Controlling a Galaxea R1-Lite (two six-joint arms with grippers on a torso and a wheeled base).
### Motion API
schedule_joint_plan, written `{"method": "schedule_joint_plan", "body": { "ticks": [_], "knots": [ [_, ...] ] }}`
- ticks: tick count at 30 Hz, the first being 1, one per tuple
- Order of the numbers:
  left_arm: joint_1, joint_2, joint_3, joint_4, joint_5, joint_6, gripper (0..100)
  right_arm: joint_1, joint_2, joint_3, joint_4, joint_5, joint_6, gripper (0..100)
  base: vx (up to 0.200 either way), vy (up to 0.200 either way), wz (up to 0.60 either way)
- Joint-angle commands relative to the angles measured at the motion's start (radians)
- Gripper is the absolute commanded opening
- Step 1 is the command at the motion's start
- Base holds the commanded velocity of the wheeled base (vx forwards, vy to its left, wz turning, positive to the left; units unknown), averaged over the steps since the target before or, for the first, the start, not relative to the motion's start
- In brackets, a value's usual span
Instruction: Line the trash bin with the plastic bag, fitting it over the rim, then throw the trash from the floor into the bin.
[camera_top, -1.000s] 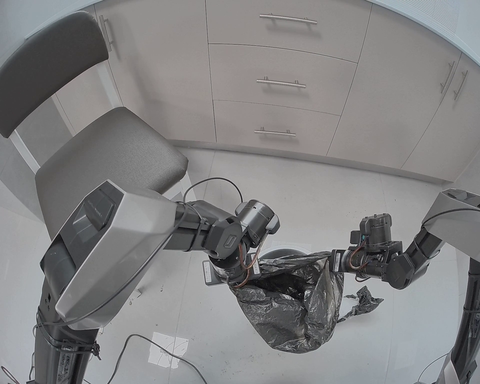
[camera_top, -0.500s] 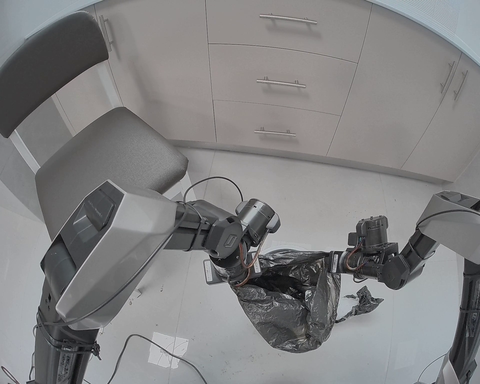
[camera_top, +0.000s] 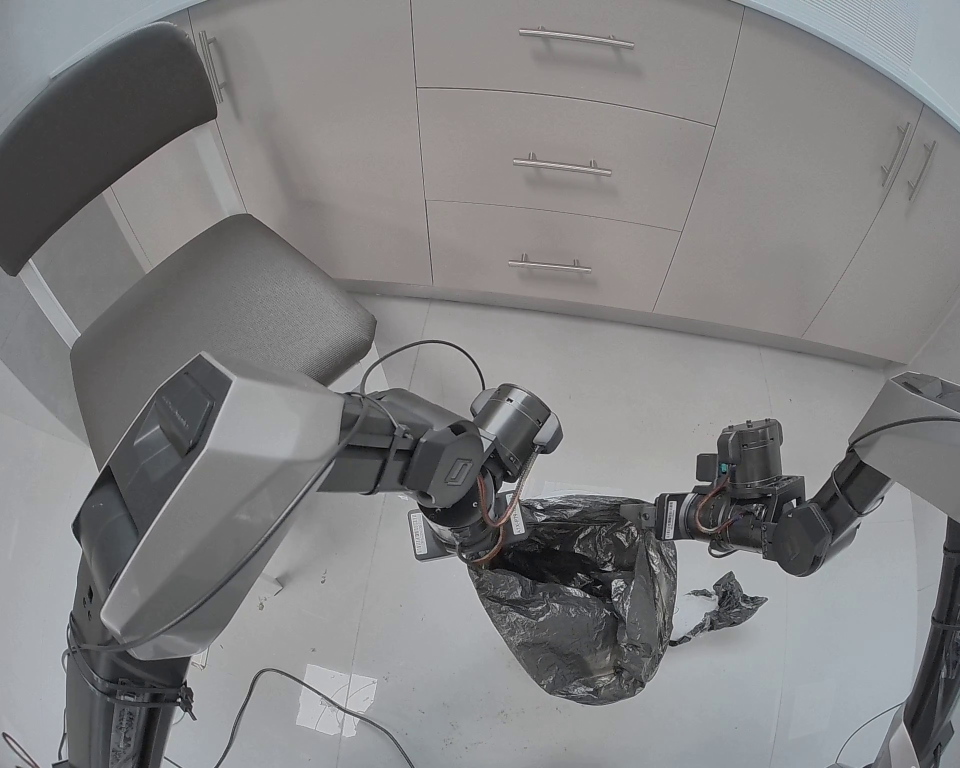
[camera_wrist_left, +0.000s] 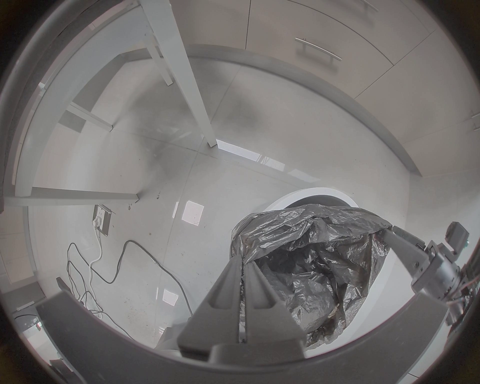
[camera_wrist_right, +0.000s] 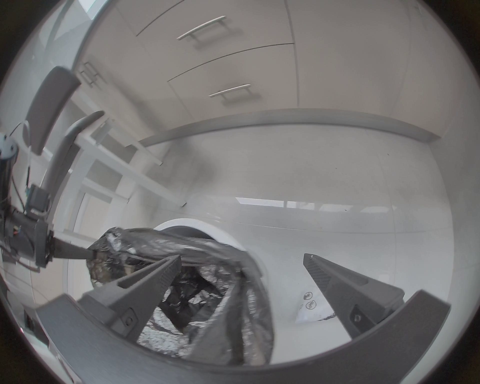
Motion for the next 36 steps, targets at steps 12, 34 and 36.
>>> {"method": "schedule_joint_plan", "body": {
  "ticks": [12,34,36],
  "knots": [
    [0.002,0.005,-0.005,-0.001,-0.004,0.000,0,0.069,0.126,-0.157,0.044,-0.067,-0.099,100,0.000,0.000,0.00],
    [0.028,0.040,-0.007,-0.055,-0.005,0.014,0,0.043,0.244,-0.435,0.195,-0.090,-0.130,100,0.000,0.000,0.00],
    [0.038,0.046,-0.009,-0.065,-0.005,0.015,0,0.040,0.253,-0.444,0.193,-0.090,-0.130,100,0.000,0.000,0.00]
  ]
}}
